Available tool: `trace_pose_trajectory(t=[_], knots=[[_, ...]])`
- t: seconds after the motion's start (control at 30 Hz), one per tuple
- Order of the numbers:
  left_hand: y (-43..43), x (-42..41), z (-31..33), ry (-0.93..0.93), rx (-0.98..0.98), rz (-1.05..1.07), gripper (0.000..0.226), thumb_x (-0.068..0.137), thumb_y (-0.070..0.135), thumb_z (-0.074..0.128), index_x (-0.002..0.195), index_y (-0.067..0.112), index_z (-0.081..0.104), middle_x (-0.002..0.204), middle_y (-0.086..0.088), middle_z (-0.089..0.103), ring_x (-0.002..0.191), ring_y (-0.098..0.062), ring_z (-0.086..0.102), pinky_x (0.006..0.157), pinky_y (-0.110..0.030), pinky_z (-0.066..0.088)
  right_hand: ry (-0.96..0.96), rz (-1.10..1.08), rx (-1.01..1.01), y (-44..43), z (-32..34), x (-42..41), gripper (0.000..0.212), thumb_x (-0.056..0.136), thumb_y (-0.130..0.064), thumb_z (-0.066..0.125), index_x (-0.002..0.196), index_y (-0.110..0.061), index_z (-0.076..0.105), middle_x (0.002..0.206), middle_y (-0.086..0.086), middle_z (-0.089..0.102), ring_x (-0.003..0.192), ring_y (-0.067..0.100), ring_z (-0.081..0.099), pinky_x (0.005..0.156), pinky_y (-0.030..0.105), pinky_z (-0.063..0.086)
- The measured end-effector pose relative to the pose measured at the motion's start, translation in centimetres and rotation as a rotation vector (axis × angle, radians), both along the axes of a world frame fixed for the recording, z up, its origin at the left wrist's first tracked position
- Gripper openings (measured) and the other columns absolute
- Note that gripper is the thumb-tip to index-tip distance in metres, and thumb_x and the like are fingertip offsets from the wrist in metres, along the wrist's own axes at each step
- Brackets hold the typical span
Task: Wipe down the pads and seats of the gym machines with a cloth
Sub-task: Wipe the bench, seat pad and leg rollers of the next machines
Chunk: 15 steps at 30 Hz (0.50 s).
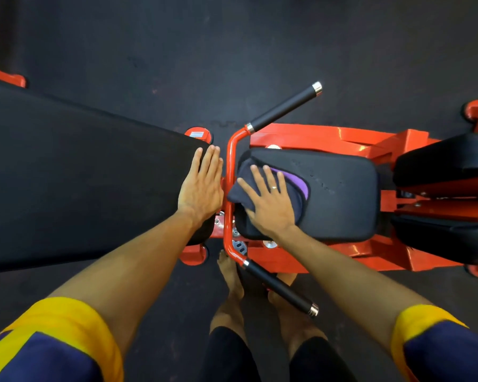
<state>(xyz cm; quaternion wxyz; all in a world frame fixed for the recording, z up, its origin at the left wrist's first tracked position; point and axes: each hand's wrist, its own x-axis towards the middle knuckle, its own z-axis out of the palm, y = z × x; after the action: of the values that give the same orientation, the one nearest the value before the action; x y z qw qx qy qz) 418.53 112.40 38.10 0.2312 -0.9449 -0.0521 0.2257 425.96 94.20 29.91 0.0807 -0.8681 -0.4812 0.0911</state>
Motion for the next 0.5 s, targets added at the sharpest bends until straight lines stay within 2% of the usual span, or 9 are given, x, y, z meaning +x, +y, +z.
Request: trace_pose_trajectory(t=[0.1,0.17,0.27,0.33,0.43,0.5], knots=[[0.0,0.2,-0.3,-0.002,-0.002,0.011,0.068,0.103,0.039,0.003,0.158,0.0,0.003,0.166,-0.025,-0.003,0.154,-0.04,-0.009,0.123,-0.058,-0.001,-0.003,0.073,-0.003,3.0,-0.3,3.2,0.065,0.087,-0.044,0.068,0.147,-0.025,0.054,0.163,0.014,0.035,0.152,0.04,0.027,0.123,0.061,0.017],[0.0,0.1,-0.4,0.002,-0.002,0.026,0.067,0.102,0.035,0.004,0.159,0.001,0.007,0.166,-0.024,-0.001,0.154,-0.039,-0.008,0.123,-0.057,-0.001,0.021,0.057,-0.026,4.5,-0.1,5.2,0.062,0.085,-0.044,0.069,0.144,-0.027,0.058,0.16,0.013,0.04,0.149,0.039,0.033,0.123,0.059,0.019],[-0.1,0.0,-0.4,-0.004,-0.01,0.044,0.065,0.103,0.032,0.009,0.159,0.001,0.011,0.167,-0.023,0.001,0.155,-0.038,-0.006,0.123,-0.057,0.0,0.017,-0.084,0.03,3.8,0.0,5.3,0.06,0.088,-0.045,0.063,0.146,-0.032,0.055,0.159,0.012,0.043,0.146,0.039,0.039,0.123,0.057,0.021],[-0.6,0.5,-0.4,-0.029,-0.047,0.09,0.064,0.103,0.032,0.013,0.158,0.0,0.011,0.167,-0.023,0.003,0.155,-0.038,-0.005,0.124,-0.056,-0.001,-0.004,-0.165,0.077,2.0,0.1,4.1,0.06,0.093,-0.049,0.056,0.151,-0.032,0.049,0.163,0.011,0.036,0.149,0.038,0.034,0.123,0.056,0.019],[-2.2,1.7,-1.7,-0.081,-0.161,0.185,0.068,0.101,0.033,0.024,0.159,-0.001,0.011,0.167,-0.022,0.008,0.156,-0.035,-0.001,0.125,-0.053,-0.001,-0.036,-0.111,0.062,-0.2,0.0,2.8,0.065,0.097,-0.056,0.05,0.157,-0.033,0.039,0.167,0.009,0.026,0.153,0.037,0.024,0.123,0.057,0.017],[-3.5,2.6,-2.9,-0.149,-0.294,0.258,0.069,0.1,0.031,0.032,0.159,-0.001,0.013,0.167,-0.02,0.011,0.156,-0.032,0.001,0.126,-0.049,-0.001,-0.035,-0.078,0.035,0.3,0.2,4.3,0.064,0.097,-0.056,0.049,0.156,-0.034,0.04,0.166,0.008,0.03,0.152,0.035,0.028,0.123,0.056,0.018]])
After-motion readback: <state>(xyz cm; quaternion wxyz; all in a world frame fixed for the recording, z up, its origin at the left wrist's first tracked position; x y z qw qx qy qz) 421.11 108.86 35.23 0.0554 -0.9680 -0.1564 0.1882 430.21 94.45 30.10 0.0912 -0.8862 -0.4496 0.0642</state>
